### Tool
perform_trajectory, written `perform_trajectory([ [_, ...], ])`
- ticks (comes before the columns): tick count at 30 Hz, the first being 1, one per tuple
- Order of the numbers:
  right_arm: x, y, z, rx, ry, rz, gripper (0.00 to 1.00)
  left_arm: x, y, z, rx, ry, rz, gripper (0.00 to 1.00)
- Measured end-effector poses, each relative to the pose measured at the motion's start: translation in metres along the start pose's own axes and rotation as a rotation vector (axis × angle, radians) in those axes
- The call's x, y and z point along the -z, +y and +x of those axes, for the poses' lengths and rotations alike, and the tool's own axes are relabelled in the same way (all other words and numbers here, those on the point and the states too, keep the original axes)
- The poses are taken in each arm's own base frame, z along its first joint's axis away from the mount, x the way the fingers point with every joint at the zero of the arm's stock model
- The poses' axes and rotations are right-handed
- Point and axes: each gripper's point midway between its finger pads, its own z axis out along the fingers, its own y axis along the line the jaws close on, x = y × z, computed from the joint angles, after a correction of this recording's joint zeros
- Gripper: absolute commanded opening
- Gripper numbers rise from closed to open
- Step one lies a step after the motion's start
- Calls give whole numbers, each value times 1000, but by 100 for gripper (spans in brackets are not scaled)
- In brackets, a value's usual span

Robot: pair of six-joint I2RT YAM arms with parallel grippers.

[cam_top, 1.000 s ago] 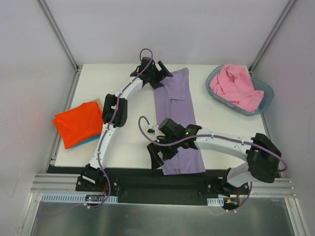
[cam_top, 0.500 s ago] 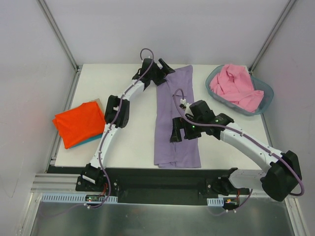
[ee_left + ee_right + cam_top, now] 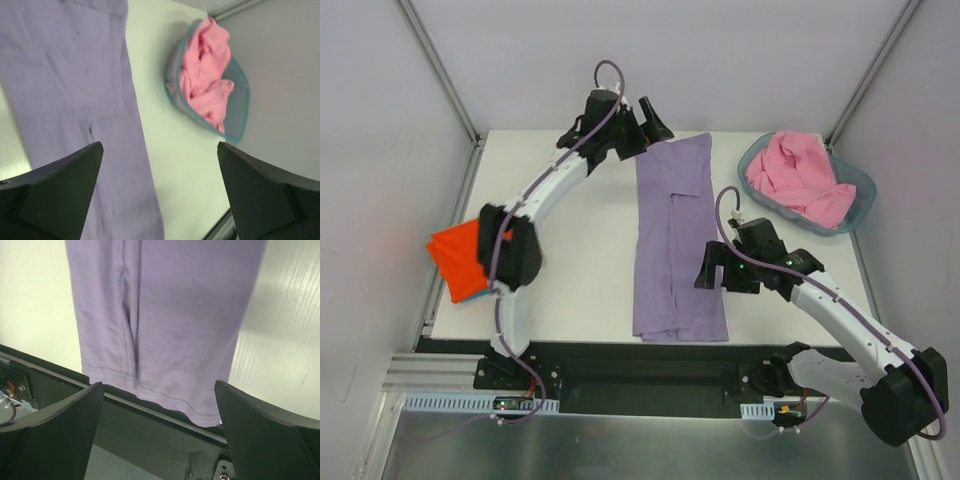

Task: Fold and stack the t-shirts
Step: Rotate the tshirt 90 degrees, then grab the bottom of the folded rectangular tshirt with both arms

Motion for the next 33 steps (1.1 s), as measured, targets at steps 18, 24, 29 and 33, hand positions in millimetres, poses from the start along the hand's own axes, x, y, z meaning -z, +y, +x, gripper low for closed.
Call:
perform_trajectory([
  [18,7,-54,55,-99,23,157,97,232,118,349,49,524,-354,81],
  [24,1,-59,68,-112,70,163,97,235,97,363,76,546,-283,79],
  [29,-2,-61,73,-116,91,170,97,228,101,378,79,584,-303,73],
  [33,-4,-63,76,-117,99,173,97,219,107,397,71,660,-348,54],
])
